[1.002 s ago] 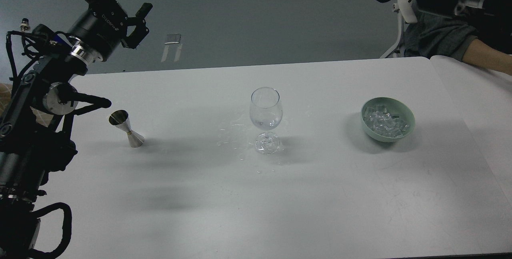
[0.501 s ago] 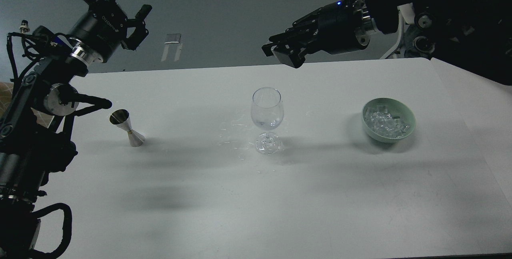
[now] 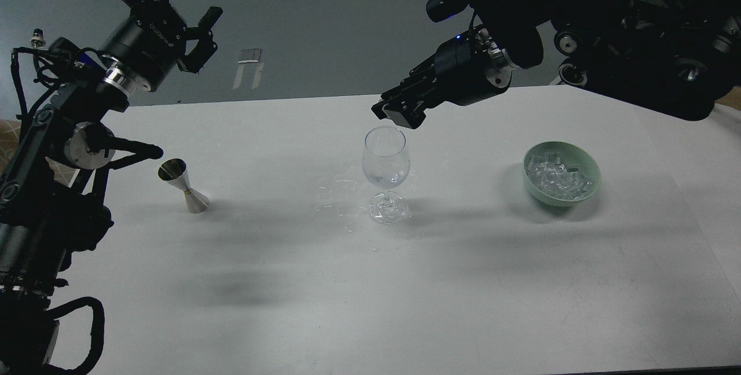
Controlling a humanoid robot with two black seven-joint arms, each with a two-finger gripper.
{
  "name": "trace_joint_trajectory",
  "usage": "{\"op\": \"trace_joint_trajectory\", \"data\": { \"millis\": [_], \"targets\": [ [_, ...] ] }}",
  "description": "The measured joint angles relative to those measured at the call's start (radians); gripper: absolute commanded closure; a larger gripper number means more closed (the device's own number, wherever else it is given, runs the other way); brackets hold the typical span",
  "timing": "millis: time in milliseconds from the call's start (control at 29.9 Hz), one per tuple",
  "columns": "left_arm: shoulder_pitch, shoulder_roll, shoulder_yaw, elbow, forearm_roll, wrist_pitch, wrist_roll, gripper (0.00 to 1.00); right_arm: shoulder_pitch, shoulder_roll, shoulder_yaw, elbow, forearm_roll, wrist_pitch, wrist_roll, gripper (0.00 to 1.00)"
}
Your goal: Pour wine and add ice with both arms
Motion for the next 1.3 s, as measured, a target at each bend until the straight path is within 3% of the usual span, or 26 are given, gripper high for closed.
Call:
{"op": "trace_joint_trajectory", "data": {
  "millis": [200, 368, 401, 468, 501, 535, 668, 802, 969, 1103, 1303],
  "targets": [
    [0.004, 0.002, 0.000, -0.002, -0.001, 0.000, 0.000, 0.02, -0.006, 0.035, -0.047, -0.017, 0.001, 0.000, 0.007, 1.00],
    [0.005, 0.004, 0.000, -0.002, -0.003, 0.000, 0.000, 0.02, -0.014, 0.044, -0.052, -0.022, 0.001, 0.000, 0.006, 0.87],
    [0.005, 0.004, 0.000, -0.002, -0.003, 0.000, -0.001, 0.02, -0.016, 0.045, -0.052, -0.025, 0.001, 0.000, 0.005, 0.81],
    [0.005, 0.004, 0.000, -0.002, -0.003, 0.000, -0.001, 0.02, -0.018, 0.047, -0.052, -0.029, 0.001, 0.000, 0.003, 0.62],
    [0.005, 0.005, 0.000, -0.002, -0.004, 0.000, -0.001, 0.02, -0.019, 0.050, -0.052, -0.032, 0.001, 0.000, 0.002, 0.46],
    [0.005, 0.005, -0.001, -0.002, -0.004, 0.000, -0.001, 0.02, -0.019, 0.052, -0.052, -0.034, 0.001, 0.000, 0.002, 0.39],
    [0.005, 0.010, -0.001, -0.002, -0.005, 0.000, -0.001, 0.02, -0.019, 0.053, -0.050, -0.035, 0.039, 0.000, -0.004, 0.29],
    [0.005, 0.013, 0.000, -0.002, -0.005, 0.000, -0.001, 0.02, -0.017, 0.046, -0.047, -0.035, 0.066, 0.000, -0.005, 0.04],
    [0.005, 0.018, -0.001, -0.002, -0.007, 0.000, -0.001, 0.02, -0.010, 0.021, 0.017, -0.050, 0.127, 0.000, -0.006, 0.00],
    [0.005, 0.022, -0.001, -0.002, -0.008, 0.000, -0.001, 0.02, -0.005, 0.005, 0.141, -0.150, 0.276, -0.034, -0.008, 0.00],
    [-0.007, 0.026, -0.002, -0.002, -0.009, 0.000, 0.002, 0.02, -0.057, -0.024, 0.361, -0.372, 0.765, -0.084, -0.001, 0.00]
  ]
}}
